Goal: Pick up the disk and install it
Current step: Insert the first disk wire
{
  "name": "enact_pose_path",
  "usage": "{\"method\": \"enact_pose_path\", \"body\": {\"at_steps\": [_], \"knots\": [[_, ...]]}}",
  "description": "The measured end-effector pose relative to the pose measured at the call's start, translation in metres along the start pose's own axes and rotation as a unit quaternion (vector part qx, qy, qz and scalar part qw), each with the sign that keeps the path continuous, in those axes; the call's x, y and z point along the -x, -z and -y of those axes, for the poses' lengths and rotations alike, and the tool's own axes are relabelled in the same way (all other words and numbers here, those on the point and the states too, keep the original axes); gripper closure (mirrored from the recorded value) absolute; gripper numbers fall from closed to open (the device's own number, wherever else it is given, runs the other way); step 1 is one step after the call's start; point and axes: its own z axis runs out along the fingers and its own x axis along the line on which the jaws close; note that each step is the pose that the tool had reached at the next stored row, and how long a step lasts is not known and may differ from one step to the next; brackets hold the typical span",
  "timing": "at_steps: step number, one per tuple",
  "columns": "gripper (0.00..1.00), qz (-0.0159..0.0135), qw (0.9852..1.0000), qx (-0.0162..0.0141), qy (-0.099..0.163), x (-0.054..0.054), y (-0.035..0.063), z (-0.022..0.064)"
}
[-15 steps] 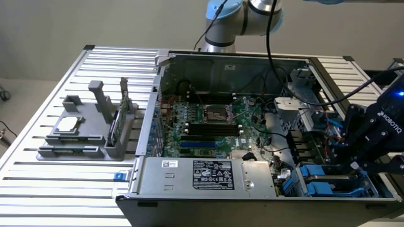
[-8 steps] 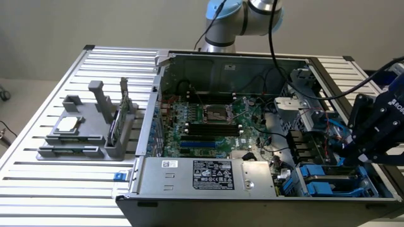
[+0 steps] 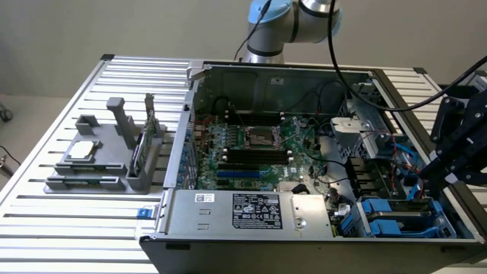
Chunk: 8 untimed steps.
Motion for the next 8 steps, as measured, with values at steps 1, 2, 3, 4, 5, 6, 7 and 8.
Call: {"method": "enact_pose_path", "body": {"at_steps": [1, 2, 3, 4, 5, 6, 7, 8], "knots": [[0.75, -0.0005, 1.0, 0.0, 0.0, 0.0, 0.0009, 0.0017], [0.75, -0.0009, 1.0, 0.0, 0.0, 0.0, 0.0018, 0.0038], [0.75, -0.0014, 1.0, 0.0, 0.0, 0.0, 0.0025, 0.0064], [0.75, -0.0018, 1.0, 0.0, 0.0, 0.0, 0.0031, 0.0088], [0.75, -0.0021, 1.0, 0.0, 0.0, 0.0, 0.0037, 0.011], [0.75, -0.0025, 1.0, 0.0, 0.0, 0.001, 0.004, 0.013], [0.75, -0.0026, 1.0, 0.0, 0.0, 0.001, 0.0041, 0.0146], [0.75, -0.0027, 1.0, 0.0, 0.0, 0.0, 0.0039, 0.016]]}}
